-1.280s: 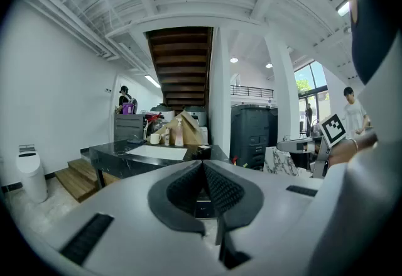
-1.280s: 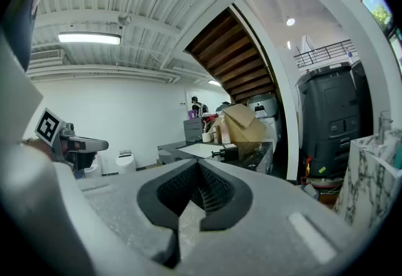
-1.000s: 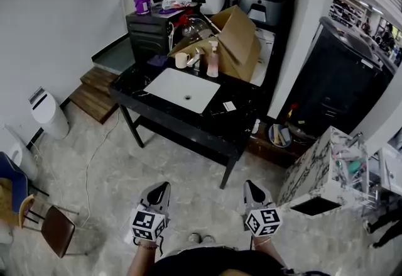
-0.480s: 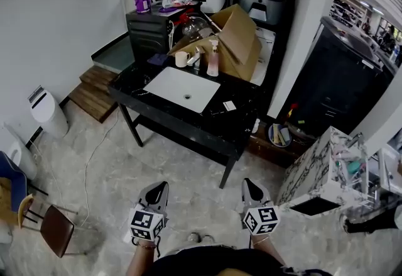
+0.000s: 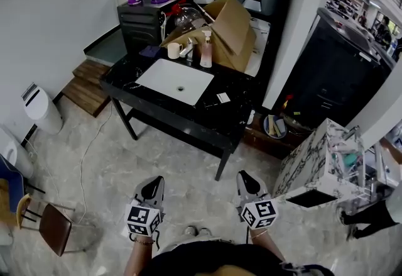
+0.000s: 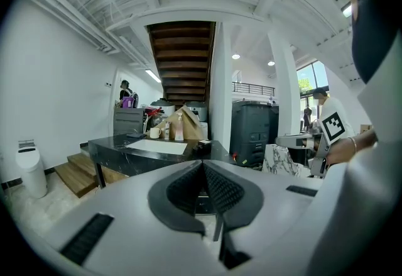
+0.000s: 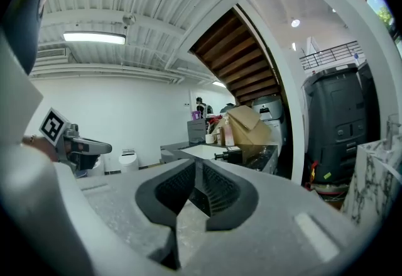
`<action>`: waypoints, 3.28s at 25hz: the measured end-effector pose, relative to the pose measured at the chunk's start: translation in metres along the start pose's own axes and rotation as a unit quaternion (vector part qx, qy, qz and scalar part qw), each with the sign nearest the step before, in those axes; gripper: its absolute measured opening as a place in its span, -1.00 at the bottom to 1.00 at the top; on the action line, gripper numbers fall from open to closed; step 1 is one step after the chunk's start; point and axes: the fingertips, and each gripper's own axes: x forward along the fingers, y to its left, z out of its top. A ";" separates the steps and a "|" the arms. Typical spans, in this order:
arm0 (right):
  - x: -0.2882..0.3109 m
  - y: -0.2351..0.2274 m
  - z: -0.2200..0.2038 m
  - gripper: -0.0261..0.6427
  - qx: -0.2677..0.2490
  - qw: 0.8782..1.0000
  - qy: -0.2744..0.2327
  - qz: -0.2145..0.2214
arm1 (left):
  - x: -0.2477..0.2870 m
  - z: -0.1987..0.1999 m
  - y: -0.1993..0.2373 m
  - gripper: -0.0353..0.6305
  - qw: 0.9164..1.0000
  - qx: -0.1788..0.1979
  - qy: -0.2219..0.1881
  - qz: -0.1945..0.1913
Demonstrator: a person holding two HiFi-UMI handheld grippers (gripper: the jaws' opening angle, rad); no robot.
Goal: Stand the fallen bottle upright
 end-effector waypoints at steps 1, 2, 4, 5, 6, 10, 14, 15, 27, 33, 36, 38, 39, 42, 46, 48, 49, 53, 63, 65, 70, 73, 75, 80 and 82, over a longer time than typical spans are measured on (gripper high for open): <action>0.001 0.002 0.001 -0.82 -0.006 1.000 -0.002 0.006 | 0.002 0.000 0.000 -0.89 1.000 0.000 0.001 0.000; 0.001 0.003 0.002 -0.79 -0.011 1.000 -0.005 0.011 | 0.003 -0.001 0.000 -0.89 1.000 0.000 0.002 0.000; 0.002 0.004 0.005 -0.59 -0.018 1.000 -0.010 0.015 | 0.005 -0.001 0.001 -0.89 1.000 0.000 0.004 0.001; 0.003 0.004 0.007 -0.48 -0.023 1.000 -0.014 0.016 | 0.007 -0.001 0.001 -0.89 1.000 -0.001 0.004 0.001; 0.003 0.004 0.010 -0.42 -0.030 0.999 -0.021 0.018 | 0.008 0.000 0.001 -0.89 1.000 -0.003 0.003 0.001; 0.000 0.002 0.021 -0.31 -0.060 0.997 -0.043 0.022 | 0.012 0.002 -0.001 -0.89 1.000 -0.013 -0.003 0.005; 0.003 -0.003 0.021 -0.25 -0.063 0.997 -0.041 0.023 | 0.015 0.003 -0.003 -0.89 1.000 -0.010 -0.002 0.011; 0.003 -0.004 0.021 -0.25 -0.060 0.997 -0.040 0.023 | 0.015 0.003 -0.003 -0.89 1.000 -0.011 -0.002 0.012; 0.006 -0.018 0.016 -0.24 -0.076 0.995 -0.036 0.048 | 0.020 -0.008 -0.019 -0.89 0.999 -0.029 -0.008 0.034; 0.018 -0.022 0.020 -0.24 -0.074 0.994 -0.040 0.071 | 0.034 -0.005 -0.018 -0.89 0.999 -0.027 -0.009 0.037; 0.031 -0.025 0.019 -0.24 -0.077 0.993 -0.035 0.080 | 0.045 -0.003 -0.010 -0.89 0.999 -0.030 -0.007 0.043; 0.043 -0.030 0.018 -0.24 -0.079 0.993 -0.032 0.082 | 0.055 -0.004 -0.005 -0.89 0.999 -0.030 -0.006 0.042; 0.052 -0.032 0.018 -0.24 -0.081 0.993 -0.031 0.083 | 0.062 -0.005 -0.001 -0.89 0.999 -0.031 -0.004 0.041; 0.081 -0.041 0.021 -0.24 -0.081 0.993 -0.027 0.082 | 0.086 -0.006 0.017 -0.89 0.999 -0.037 0.004 0.040; 0.121 -0.052 0.036 -0.24 -0.094 0.992 -0.030 0.084 | 0.125 0.012 0.045 -0.89 0.999 -0.037 0.000 0.038; 0.146 -0.062 0.040 -0.24 -0.096 0.991 -0.027 0.084 | 0.151 0.023 0.056 -0.89 0.999 -0.032 -0.001 0.031; 0.158 -0.066 0.041 -0.24 -0.094 0.992 -0.024 0.084 | 0.162 0.027 0.062 -0.89 0.999 -0.030 0.001 0.026; 0.205 -0.079 0.046 -0.24 -0.088 0.993 -0.014 0.073 | 0.204 0.045 0.094 -0.89 0.999 -0.028 0.003 0.021; 0.313 -0.097 0.024 -0.25 -0.115 0.988 0.053 0.087 | 0.288 0.087 0.168 -0.89 0.999 -0.023 -0.021 0.029; 0.328 -0.097 0.023 -0.25 -0.127 0.984 0.064 0.107 | 0.298 0.082 0.179 -0.89 0.999 -0.035 -0.014 0.030; 0.357 -0.094 0.019 -0.25 -0.273 0.935 0.131 0.183 | 0.317 0.081 0.195 -0.89 0.999 -0.038 -0.007 0.032; 0.368 -0.090 -0.001 -0.25 -0.400 0.851 0.213 0.265 | 0.324 0.084 0.203 -0.89 0.998 -0.041 -0.009 0.039; 0.372 -0.091 -0.017 -0.25 -0.479 0.773 0.274 0.312 | 0.327 0.084 0.204 -0.89 0.998 -0.043 -0.009 0.043; 0.389 -0.091 -0.047 -0.25 -0.581 0.611 0.381 0.381 | 0.330 0.083 0.203 -0.89 0.997 -0.055 -0.006 0.062; 0.392 -0.095 -0.059 -0.25 -0.599 0.558 0.423 0.389 | 0.329 0.085 0.201 -0.89 0.995 -0.064 -0.008 0.073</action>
